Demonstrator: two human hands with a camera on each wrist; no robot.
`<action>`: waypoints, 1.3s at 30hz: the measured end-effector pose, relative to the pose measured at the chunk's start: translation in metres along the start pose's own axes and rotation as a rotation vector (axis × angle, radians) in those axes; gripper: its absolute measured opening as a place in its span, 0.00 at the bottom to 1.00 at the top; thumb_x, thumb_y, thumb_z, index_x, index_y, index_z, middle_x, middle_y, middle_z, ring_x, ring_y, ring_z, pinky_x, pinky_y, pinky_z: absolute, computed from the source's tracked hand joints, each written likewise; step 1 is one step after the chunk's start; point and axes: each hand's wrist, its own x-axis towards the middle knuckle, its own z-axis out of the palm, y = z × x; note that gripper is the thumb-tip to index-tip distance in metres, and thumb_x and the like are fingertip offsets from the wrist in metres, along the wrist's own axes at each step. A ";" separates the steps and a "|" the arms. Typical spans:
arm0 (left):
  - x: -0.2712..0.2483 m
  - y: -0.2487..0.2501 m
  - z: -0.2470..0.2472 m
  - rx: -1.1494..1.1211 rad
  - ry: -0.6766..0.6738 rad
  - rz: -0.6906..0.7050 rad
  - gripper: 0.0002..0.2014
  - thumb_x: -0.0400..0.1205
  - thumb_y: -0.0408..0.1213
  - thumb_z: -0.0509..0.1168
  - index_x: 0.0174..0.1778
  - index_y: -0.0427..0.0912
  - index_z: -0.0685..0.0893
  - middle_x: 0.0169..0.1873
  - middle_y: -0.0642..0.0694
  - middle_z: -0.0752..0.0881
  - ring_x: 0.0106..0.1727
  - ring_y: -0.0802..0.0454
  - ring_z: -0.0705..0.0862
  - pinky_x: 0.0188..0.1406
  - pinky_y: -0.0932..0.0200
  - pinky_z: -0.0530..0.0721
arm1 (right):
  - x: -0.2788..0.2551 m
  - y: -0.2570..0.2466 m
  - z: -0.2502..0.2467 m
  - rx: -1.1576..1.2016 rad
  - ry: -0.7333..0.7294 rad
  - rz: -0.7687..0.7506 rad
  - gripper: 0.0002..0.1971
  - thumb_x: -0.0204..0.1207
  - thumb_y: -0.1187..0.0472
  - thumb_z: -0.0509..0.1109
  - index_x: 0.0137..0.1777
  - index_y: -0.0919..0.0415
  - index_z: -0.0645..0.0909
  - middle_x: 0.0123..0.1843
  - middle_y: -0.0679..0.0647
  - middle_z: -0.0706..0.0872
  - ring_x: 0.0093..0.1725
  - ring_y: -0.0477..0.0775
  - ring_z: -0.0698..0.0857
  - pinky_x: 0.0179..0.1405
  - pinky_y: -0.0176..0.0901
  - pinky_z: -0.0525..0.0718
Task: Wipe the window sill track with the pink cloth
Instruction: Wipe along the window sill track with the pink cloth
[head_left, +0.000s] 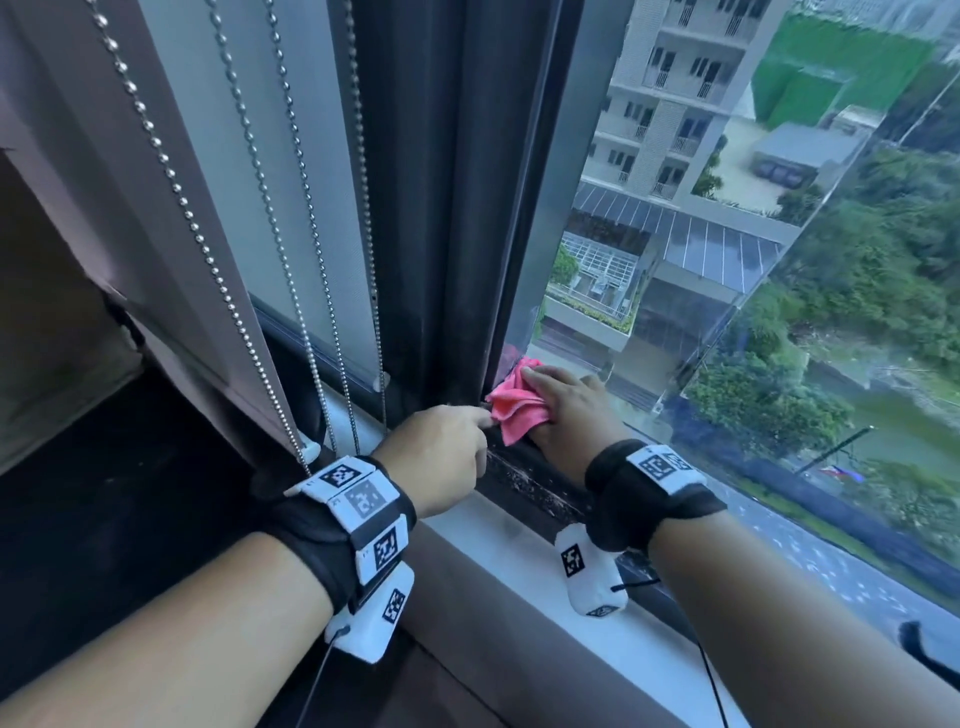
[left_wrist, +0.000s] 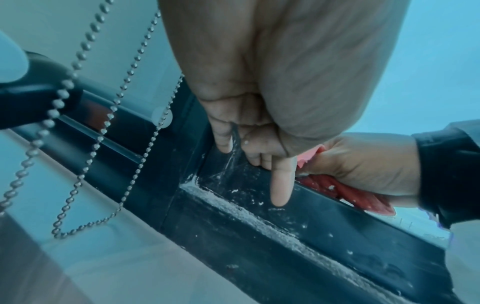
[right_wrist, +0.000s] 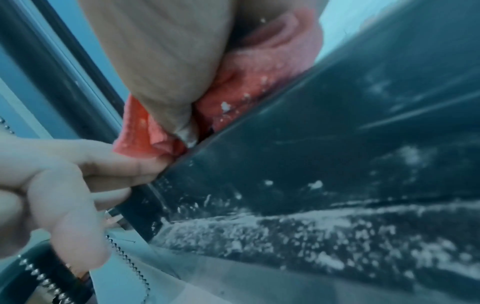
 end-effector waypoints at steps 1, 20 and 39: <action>-0.004 0.000 -0.001 -0.007 -0.001 0.000 0.19 0.76 0.27 0.58 0.40 0.48 0.93 0.74 0.62 0.77 0.68 0.53 0.80 0.65 0.60 0.78 | 0.000 -0.004 0.001 0.007 0.015 0.004 0.25 0.77 0.59 0.63 0.75 0.51 0.73 0.76 0.49 0.75 0.70 0.52 0.73 0.65 0.38 0.60; -0.037 0.004 -0.013 -0.124 0.079 -0.054 0.18 0.74 0.24 0.57 0.32 0.44 0.90 0.75 0.61 0.76 0.56 0.53 0.85 0.52 0.62 0.84 | -0.043 -0.020 -0.024 0.014 0.048 0.006 0.17 0.80 0.61 0.66 0.67 0.47 0.80 0.72 0.46 0.80 0.62 0.48 0.78 0.69 0.39 0.69; -0.040 0.020 -0.017 0.141 0.161 0.023 0.24 0.79 0.30 0.57 0.69 0.55 0.79 0.57 0.45 0.83 0.55 0.43 0.83 0.49 0.51 0.86 | -0.056 -0.022 -0.047 0.522 0.261 0.174 0.22 0.72 0.74 0.66 0.56 0.47 0.88 0.51 0.47 0.91 0.48 0.44 0.87 0.59 0.46 0.85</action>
